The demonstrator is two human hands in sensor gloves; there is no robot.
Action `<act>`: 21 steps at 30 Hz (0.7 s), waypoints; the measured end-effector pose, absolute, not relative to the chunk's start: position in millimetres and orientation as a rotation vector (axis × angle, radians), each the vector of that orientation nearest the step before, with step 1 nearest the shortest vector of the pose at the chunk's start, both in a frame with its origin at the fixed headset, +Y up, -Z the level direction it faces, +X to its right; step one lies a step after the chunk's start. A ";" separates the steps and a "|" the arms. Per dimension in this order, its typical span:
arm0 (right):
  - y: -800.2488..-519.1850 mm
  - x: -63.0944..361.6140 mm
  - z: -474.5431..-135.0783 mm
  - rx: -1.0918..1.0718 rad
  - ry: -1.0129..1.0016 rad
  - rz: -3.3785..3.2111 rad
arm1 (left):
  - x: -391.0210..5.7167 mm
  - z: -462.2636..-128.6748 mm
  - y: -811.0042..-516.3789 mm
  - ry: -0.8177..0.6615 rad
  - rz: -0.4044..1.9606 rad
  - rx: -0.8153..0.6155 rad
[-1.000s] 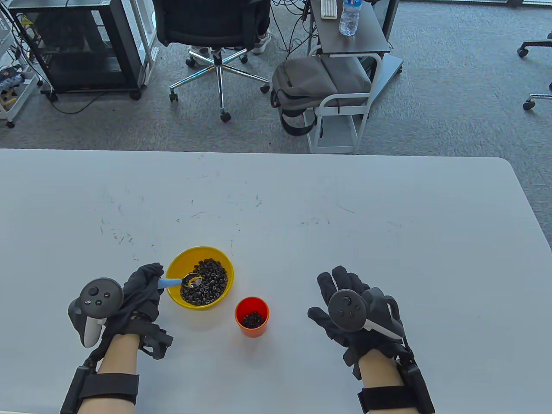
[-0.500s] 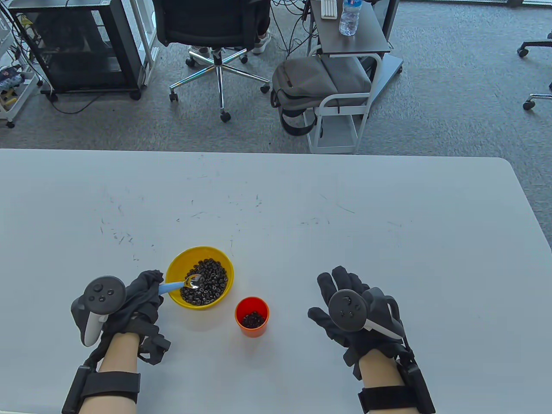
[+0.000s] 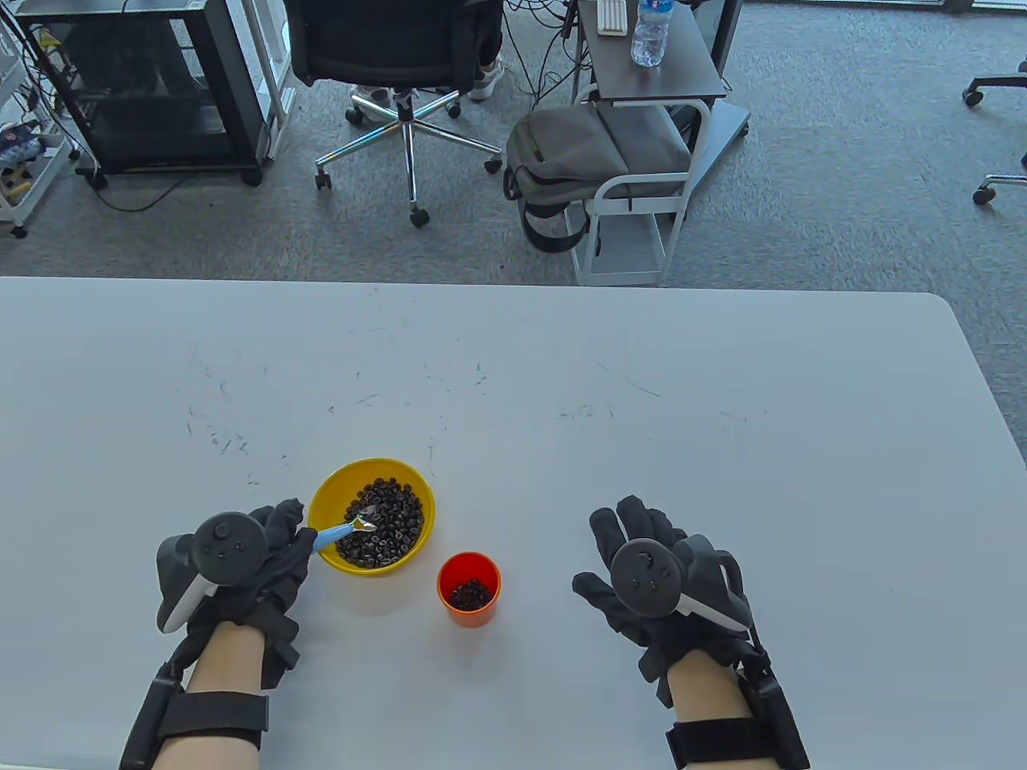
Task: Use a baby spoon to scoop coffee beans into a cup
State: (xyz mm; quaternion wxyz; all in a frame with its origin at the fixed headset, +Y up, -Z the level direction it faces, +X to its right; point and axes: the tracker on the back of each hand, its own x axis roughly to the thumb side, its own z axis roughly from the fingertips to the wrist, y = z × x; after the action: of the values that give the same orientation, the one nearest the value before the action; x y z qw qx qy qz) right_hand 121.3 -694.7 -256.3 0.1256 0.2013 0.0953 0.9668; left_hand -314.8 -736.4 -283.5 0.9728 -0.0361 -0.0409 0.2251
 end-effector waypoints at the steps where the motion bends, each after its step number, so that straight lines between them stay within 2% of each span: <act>1: -694.7 121.4 -256.3 0.585 0.278 2.815 | -312.4 -282.8 -732.3 -0.101 0.428 -0.046; 9: -696.4 119.1 -257.6 0.593 0.292 2.827 | -286.6 -277.2 -707.7 -0.255 0.325 0.058; 21: -691.6 123.6 -255.4 0.582 0.200 2.822 | -241.4 -263.6 -692.2 -0.457 0.210 0.041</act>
State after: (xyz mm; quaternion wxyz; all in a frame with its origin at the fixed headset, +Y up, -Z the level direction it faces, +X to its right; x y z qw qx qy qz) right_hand 123.6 -691.6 -255.4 0.1264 0.2001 0.0689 0.9691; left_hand -241.4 -692.2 -263.6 0.9683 0.0201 -0.2262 0.1038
